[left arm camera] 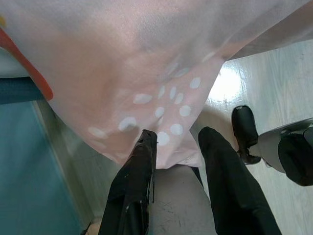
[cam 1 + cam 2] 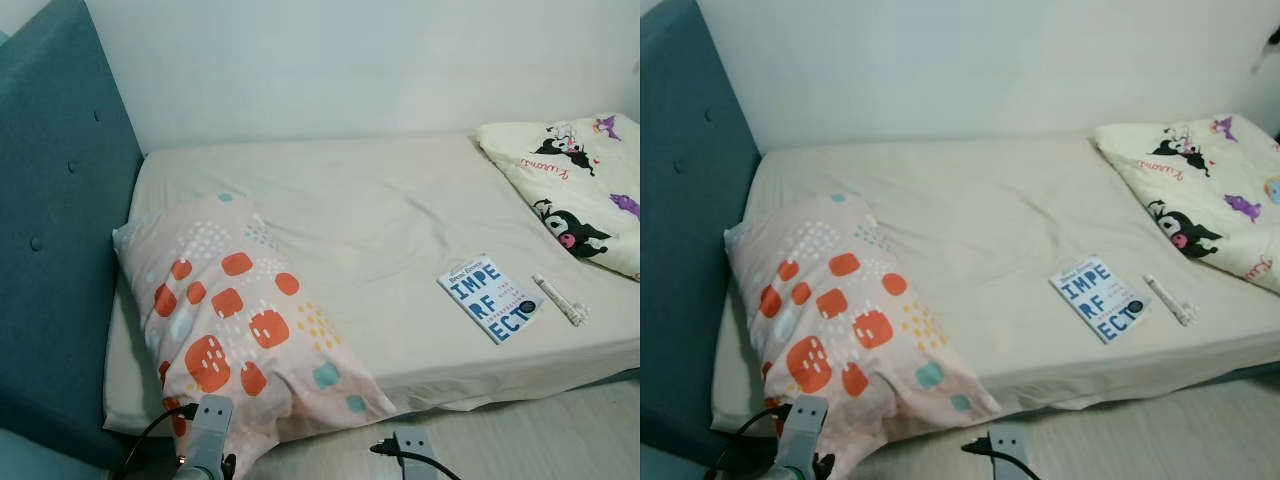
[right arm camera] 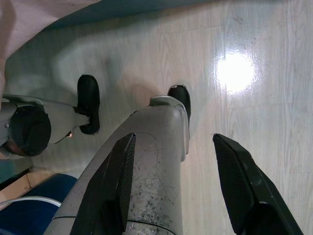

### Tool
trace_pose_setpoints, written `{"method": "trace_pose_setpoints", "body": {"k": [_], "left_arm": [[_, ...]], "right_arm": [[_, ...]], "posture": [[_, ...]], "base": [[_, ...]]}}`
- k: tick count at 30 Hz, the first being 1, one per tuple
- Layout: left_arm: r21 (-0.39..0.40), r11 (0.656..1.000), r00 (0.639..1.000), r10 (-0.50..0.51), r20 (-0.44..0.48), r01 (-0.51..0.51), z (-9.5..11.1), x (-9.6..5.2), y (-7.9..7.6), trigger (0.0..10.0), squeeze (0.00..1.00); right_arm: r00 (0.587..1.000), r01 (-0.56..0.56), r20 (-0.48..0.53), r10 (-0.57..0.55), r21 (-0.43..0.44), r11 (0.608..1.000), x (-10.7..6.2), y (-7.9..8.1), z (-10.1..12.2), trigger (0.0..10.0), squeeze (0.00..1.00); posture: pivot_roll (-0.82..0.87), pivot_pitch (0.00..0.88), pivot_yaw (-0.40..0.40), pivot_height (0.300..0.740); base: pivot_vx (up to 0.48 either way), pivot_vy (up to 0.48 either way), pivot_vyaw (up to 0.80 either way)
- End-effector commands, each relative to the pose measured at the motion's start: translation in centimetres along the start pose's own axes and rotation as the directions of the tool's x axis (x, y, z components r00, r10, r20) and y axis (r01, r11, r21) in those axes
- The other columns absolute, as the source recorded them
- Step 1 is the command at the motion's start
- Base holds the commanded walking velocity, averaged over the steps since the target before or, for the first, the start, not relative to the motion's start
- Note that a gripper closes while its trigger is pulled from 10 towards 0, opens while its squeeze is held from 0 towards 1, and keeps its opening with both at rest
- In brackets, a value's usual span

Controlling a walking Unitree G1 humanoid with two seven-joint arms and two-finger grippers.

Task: Clean up the room

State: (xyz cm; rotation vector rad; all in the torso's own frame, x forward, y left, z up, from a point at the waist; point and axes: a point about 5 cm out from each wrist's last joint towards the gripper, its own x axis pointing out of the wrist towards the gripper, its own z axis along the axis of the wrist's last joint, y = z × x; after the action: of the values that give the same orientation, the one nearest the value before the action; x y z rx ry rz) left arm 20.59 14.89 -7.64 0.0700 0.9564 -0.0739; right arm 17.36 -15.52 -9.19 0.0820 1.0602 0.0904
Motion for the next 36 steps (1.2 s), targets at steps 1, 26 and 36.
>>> {"method": "trace_pose_setpoints", "body": {"k": [1, 26, 36], "left_arm": [[-0.015, 1.000, 1.000, 0.004, -0.029, -0.005, -0.9, -0.1, 0.3, 10.0, 0.00], [0.013, 1.000, 1.000, 0.008, -0.024, -0.007, -0.3, 0.0, 0.7, 10.0, 0.00], [0.018, 0.999, 0.999, 0.031, -0.015, -0.031, 0.4, 0.0, 1.1, 10.0, 0.00]], "right_arm": [[1.000, -0.001, -0.027, 0.001, 0.006, 1.000, 0.0, 0.2, -0.8, 10.0, 0.00], [1.000, -0.007, -0.027, 0.008, 0.046, 0.999, 0.0, 1.2, -1.3, 10.0, 0.00], [0.999, -0.020, -0.028, 0.021, 0.030, 0.999, 0.1, 1.7, -1.2, 10.0, 0.00]], "posture": [[0.04, 0.000, 0.055, 0.740], [0.02, 0.000, 0.105, 0.740], [0.04, 0.000, 0.108, 0.740]], "base": [[0.000, 0.000, 0.00], [0.000, 0.000, 0.00], [0.000, 0.000, 0.00]]}}
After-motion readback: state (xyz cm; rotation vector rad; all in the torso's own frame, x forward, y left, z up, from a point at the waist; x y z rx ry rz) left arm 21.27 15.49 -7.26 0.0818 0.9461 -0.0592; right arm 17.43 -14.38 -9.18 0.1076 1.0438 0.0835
